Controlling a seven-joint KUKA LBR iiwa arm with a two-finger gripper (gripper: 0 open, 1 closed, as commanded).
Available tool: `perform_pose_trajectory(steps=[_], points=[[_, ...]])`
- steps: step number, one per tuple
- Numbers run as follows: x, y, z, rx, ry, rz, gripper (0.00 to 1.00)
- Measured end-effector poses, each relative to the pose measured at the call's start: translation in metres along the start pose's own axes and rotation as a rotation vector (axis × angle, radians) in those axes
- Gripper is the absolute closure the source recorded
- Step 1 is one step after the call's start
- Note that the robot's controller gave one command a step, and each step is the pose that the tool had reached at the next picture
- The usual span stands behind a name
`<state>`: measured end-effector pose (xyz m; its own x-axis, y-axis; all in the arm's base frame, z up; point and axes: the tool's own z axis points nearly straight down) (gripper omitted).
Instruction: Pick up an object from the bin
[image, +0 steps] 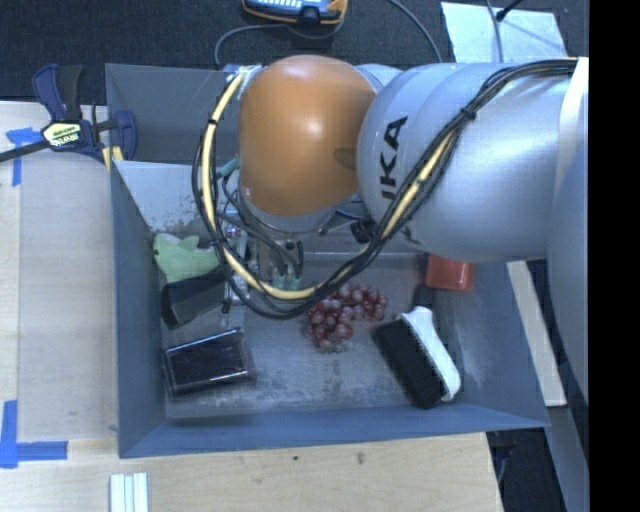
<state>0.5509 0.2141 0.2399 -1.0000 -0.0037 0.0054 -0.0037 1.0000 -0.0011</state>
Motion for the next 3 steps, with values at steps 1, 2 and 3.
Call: perform_pose_trajectory(steps=[1,2,3], points=[[-0.001,-0.001,-0.005,-0.003,-0.008,0.003,0.00],[-0.021,-0.001,0.025,-0.003,-0.009,0.057,0.00],[-0.039,-0.002,0.067,-0.003,-0.011,0.049,0.00]])
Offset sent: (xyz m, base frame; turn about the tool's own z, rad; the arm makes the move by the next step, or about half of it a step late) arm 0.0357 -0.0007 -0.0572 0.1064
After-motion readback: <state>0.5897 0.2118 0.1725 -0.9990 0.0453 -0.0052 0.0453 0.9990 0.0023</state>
